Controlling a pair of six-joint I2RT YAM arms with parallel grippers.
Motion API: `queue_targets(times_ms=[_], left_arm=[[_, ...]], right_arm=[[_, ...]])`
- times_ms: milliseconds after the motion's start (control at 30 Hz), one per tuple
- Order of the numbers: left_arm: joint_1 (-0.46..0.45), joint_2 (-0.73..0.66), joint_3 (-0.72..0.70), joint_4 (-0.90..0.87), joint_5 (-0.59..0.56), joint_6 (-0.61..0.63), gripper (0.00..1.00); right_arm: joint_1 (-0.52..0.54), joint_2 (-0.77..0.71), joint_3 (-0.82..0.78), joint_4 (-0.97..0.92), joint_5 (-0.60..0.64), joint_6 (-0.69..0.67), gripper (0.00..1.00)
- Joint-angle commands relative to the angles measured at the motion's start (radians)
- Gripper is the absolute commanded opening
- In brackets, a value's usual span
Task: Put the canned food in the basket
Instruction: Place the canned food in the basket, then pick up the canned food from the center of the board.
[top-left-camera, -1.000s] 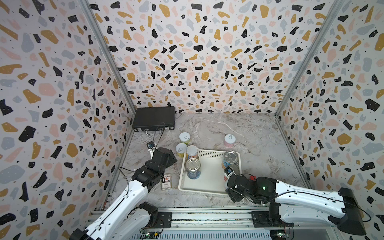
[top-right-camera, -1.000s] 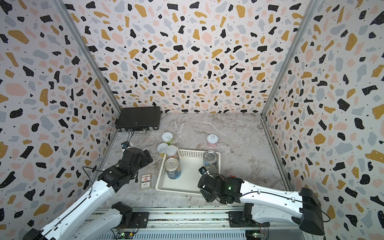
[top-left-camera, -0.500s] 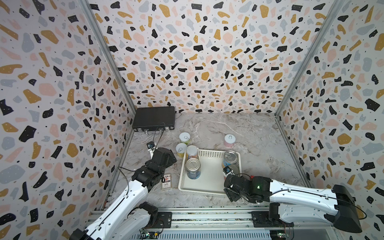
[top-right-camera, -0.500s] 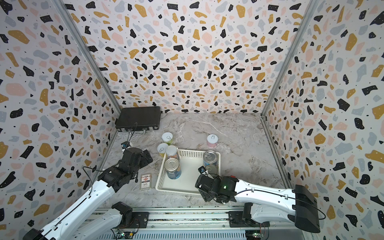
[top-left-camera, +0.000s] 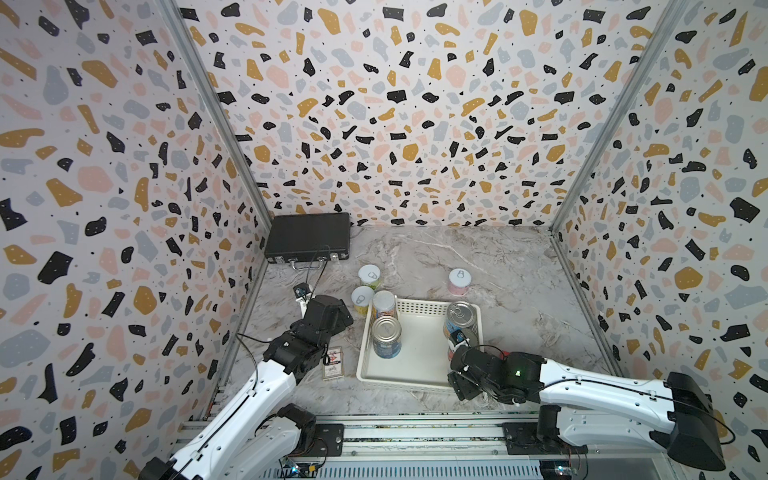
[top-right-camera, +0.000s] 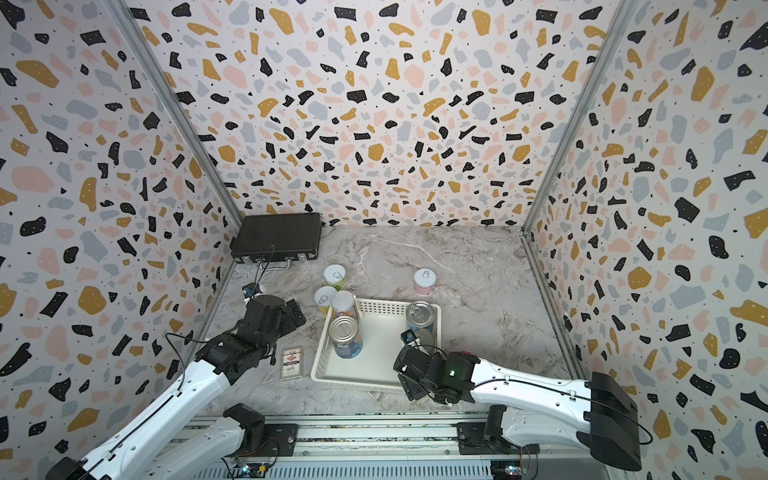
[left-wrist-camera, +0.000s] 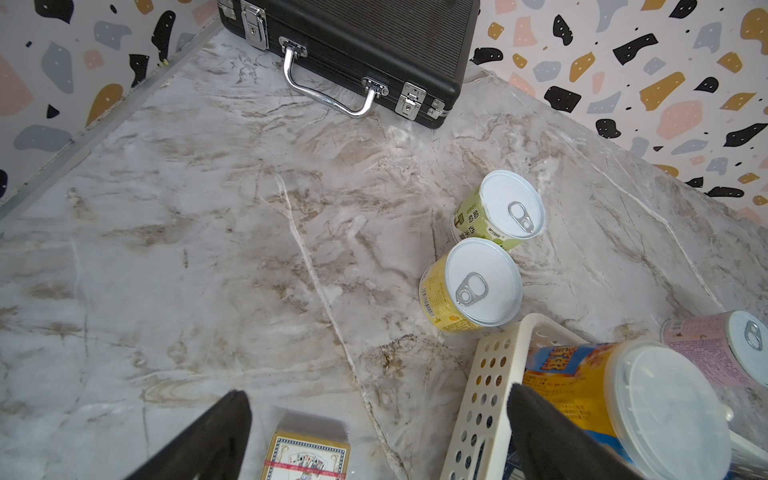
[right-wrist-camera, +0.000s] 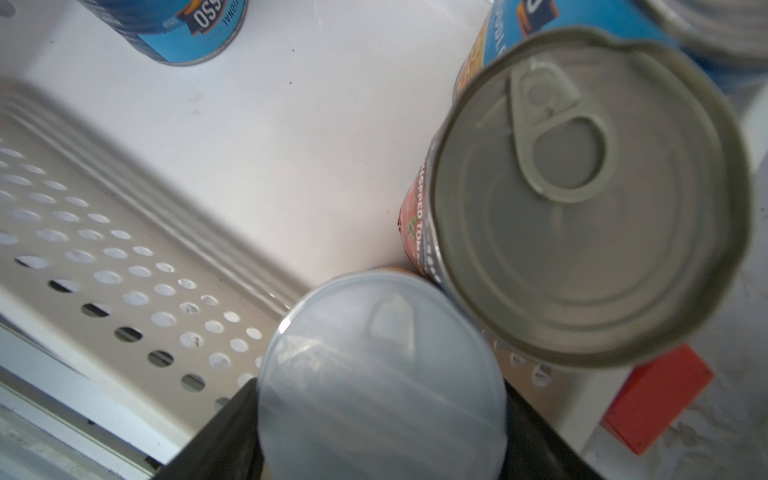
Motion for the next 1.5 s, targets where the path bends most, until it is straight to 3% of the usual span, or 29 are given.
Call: queue_targets(times_ms=[0, 200, 333, 933, 1267, 1467], left_arm=[[0.009, -0.011, 0.009, 0.010, 0.005, -0.005, 1.00], [0.008, -0.008, 0.008, 0.011, 0.005, -0.006, 1.00], [0.008, -0.008, 0.008, 0.012, 0.005, -0.007, 1.00], [0.009, -0.006, 0.008, 0.017, 0.005, -0.006, 1.00], [0.033, 0.087, 0.029, 0.042, 0.069, 0.016, 1.00], [0.068, 0.192, 0.116, 0.008, 0.112, -0.023, 1.00]], right_arm=[[-0.003, -0.037, -0.054, -0.085, 0.011, 0.007, 0.77], [-0.003, -0.118, -0.058, -0.119, 0.014, 0.002, 0.84], [-0.003, -0.121, -0.052, -0.127, 0.014, -0.008, 1.00], [-0.002, -0.246, 0.124, -0.293, 0.092, -0.030, 1.00], [-0.003, -0.292, 0.306, -0.262, 0.129, -0.150, 1.00], [-0.005, -0.218, 0.461, -0.172, 0.189, -0.269, 1.00]])
